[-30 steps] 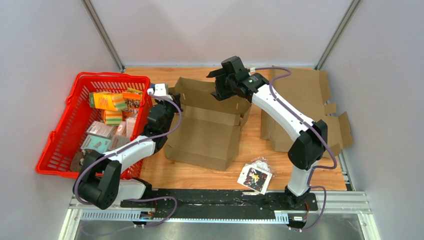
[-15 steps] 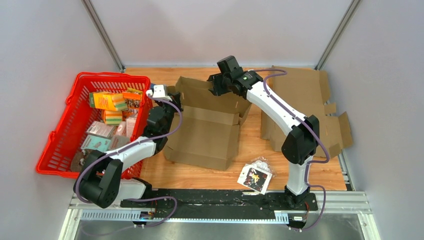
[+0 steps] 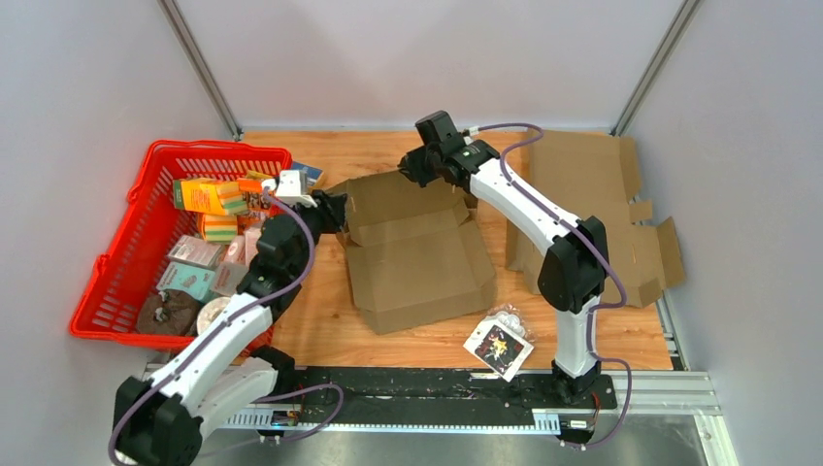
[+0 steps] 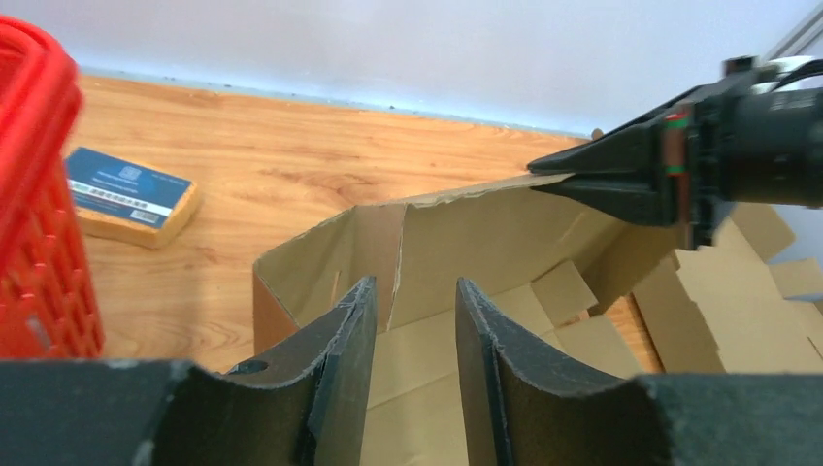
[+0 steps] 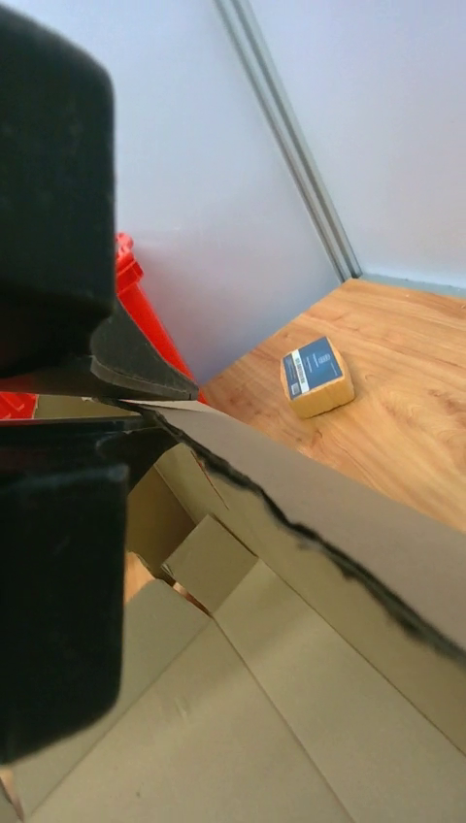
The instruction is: Fold the paper box
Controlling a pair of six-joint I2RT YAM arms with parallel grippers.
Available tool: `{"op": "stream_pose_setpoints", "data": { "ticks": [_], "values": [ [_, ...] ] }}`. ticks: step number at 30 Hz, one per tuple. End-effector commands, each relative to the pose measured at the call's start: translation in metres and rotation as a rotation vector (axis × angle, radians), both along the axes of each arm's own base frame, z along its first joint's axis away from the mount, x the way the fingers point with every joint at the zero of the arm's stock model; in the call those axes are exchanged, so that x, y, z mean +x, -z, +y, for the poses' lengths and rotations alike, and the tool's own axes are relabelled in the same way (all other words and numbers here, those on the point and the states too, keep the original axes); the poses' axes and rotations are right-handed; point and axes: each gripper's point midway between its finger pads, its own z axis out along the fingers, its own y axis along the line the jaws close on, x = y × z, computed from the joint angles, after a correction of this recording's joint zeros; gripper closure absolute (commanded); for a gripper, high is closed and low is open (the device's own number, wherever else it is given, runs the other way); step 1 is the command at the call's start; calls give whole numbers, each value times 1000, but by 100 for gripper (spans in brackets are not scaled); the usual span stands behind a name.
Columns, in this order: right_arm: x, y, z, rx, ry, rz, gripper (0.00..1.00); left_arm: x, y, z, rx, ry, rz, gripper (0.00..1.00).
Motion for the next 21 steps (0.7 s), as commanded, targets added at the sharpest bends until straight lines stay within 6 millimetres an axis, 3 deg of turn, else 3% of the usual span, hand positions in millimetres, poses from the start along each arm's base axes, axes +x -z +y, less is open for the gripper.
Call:
{"op": "stream_pose_setpoints", "data": {
  "ticks": [1, 2, 3, 4, 6, 8, 9, 11, 14, 17, 21],
  "values": [
    [12, -25, 2, -60, -115, -177, 91, -27, -10, 18, 41, -26, 94, 57],
    [13, -23, 3, -56, -137, -197, 92, -28, -16, 21, 36, -31, 94, 57],
    [16, -40, 9, -10, -154, -270, 93, -28, -8, 24, 42, -37, 137, 58],
    [15, -29, 7, -30, -175, -283, 94, -29, -8, 19, 25, -1, 157, 59],
    [19, -44, 10, -9, -187, -360, 95, -23, -6, 16, 18, 22, 193, 59],
    [22, -42, 11, -15, -208, -384, 96, -19, -8, 11, 24, 46, 206, 58],
    [24, -52, 16, 24, -232, -437, 96, -15, 2, 11, 36, 40, 241, 58],
    [29, -43, 12, 4, -239, -471, 99, -10, 2, 14, 42, 23, 259, 59],
    [27, -55, 14, 40, -294, -574, 100, -9, 4, 12, 68, 50, 255, 52],
    [25, -50, 11, 53, -325, -648, 100, -14, -1, 10, 122, 102, 216, 48],
    [31, -41, 2, 94, -370, -715, 100, -27, 6, 23, 176, 79, 257, 52]
  ]
}}
